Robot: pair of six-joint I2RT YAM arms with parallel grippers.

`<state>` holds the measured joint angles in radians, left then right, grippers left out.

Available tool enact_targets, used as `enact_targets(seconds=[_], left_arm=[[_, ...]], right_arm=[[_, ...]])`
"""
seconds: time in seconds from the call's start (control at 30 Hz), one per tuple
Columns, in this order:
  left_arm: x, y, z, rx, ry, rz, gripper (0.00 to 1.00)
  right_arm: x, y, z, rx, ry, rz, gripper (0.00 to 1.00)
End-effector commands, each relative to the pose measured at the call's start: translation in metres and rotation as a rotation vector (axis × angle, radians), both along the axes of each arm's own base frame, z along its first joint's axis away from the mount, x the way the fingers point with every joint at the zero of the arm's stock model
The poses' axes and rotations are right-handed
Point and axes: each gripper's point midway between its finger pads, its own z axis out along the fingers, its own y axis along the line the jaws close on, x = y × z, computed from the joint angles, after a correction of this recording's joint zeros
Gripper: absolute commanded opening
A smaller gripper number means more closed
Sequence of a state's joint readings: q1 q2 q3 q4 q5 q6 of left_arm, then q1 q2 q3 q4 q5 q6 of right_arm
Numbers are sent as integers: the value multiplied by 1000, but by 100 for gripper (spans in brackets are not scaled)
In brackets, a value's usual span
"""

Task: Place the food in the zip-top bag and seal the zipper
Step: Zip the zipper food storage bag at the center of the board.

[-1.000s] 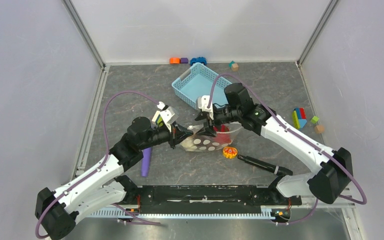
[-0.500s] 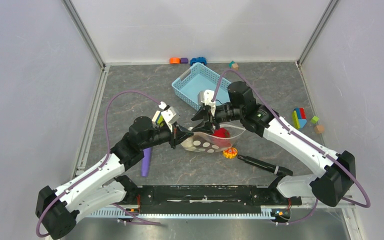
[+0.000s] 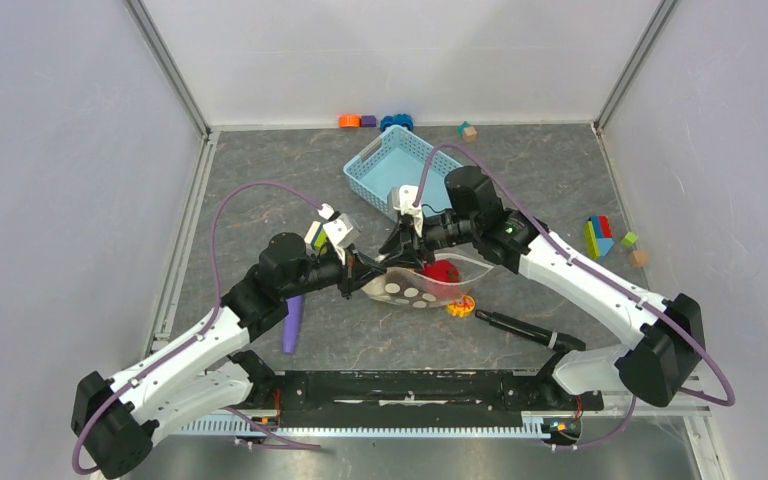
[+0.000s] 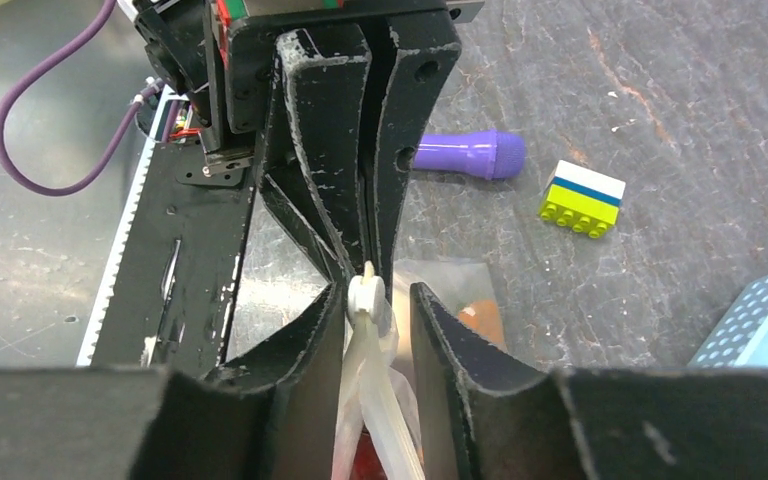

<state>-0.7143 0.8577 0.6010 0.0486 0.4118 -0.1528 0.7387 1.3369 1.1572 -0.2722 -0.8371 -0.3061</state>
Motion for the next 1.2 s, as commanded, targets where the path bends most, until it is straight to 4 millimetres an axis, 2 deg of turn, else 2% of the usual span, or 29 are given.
enact_targets(seconds=[0.0, 0.07, 0.2, 0.23, 0.4, 0.57, 0.77, 0.87, 1.17], left_arm=[[2, -3, 26, -63, -10, 5, 2], [2, -3, 25, -62, -5, 8, 2], [2, -3, 26, -71, 12, 13, 2], [2, -3, 27, -75, 13, 17, 2], [1, 7, 38, -111, -11, 68, 2], [3, 18, 44, -134, -35, 131, 2], [3, 21, 39, -115, -22, 145, 2], [-3, 24, 47, -141, -43, 130, 2], [2, 37, 49, -153, -66, 211, 2]], right_arm=[[4, 4, 14, 12, -42, -16, 31], [4, 4, 15, 14, -45, -17, 24], [3, 4, 13, 12, -30, -12, 2], [4, 4, 12, 7, -28, -20, 0], [11, -2, 0, -46, -25, -77, 0], [11, -6, -3, -66, -19, -92, 0], [13, -7, 4, -55, -26, -112, 0], [16, -10, 1, -70, -30, -141, 0], [12, -20, -5, -86, -22, -173, 0]])
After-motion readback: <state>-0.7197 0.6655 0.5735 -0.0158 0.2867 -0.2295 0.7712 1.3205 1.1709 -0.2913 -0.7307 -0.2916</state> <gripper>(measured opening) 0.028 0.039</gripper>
